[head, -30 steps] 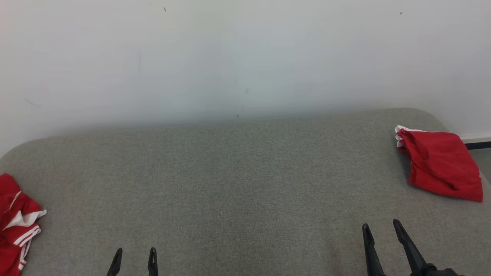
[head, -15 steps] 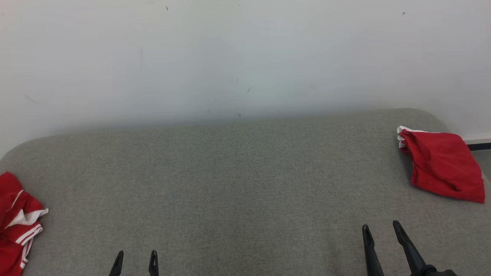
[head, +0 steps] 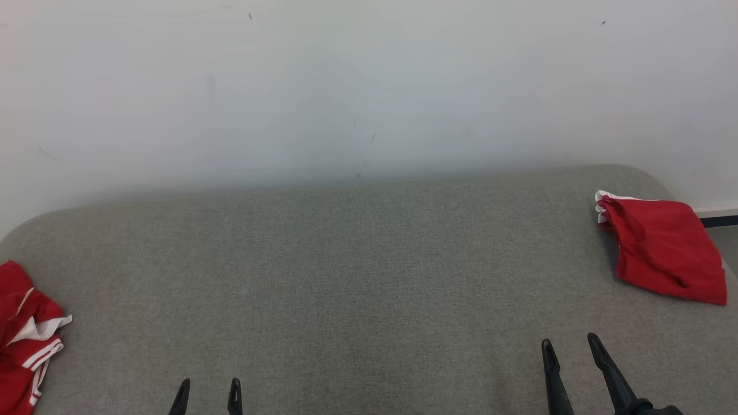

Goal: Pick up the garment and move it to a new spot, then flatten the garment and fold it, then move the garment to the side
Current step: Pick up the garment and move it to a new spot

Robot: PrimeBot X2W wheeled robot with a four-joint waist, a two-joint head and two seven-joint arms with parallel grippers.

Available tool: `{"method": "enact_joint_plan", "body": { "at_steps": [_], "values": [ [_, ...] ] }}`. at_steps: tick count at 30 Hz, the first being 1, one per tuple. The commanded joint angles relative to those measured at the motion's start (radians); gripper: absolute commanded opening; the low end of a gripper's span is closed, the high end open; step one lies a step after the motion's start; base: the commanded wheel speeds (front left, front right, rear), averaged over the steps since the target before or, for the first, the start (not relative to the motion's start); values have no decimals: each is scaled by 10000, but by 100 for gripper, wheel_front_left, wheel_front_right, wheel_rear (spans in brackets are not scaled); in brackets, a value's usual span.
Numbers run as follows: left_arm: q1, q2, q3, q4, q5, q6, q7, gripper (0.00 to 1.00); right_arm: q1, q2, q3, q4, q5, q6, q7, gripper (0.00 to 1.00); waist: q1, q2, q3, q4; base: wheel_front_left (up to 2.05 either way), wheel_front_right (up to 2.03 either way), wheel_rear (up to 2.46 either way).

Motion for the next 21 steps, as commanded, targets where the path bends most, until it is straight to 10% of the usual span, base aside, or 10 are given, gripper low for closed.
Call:
{"method": "enact_joint_plan", "body": {
  "at_steps": [1,21],
  "values": [
    [7,-18,-25,-1,120,2,-19,100,-39,26,24,15,1,-25,-6,100,0,0,31,-1,0,0,0],
    [-159,-19,14,92,195,-149,-19,100,-93,33,451,184,57,-25,-6,100,0,0,166,761,0,0,0]
  ]
}}
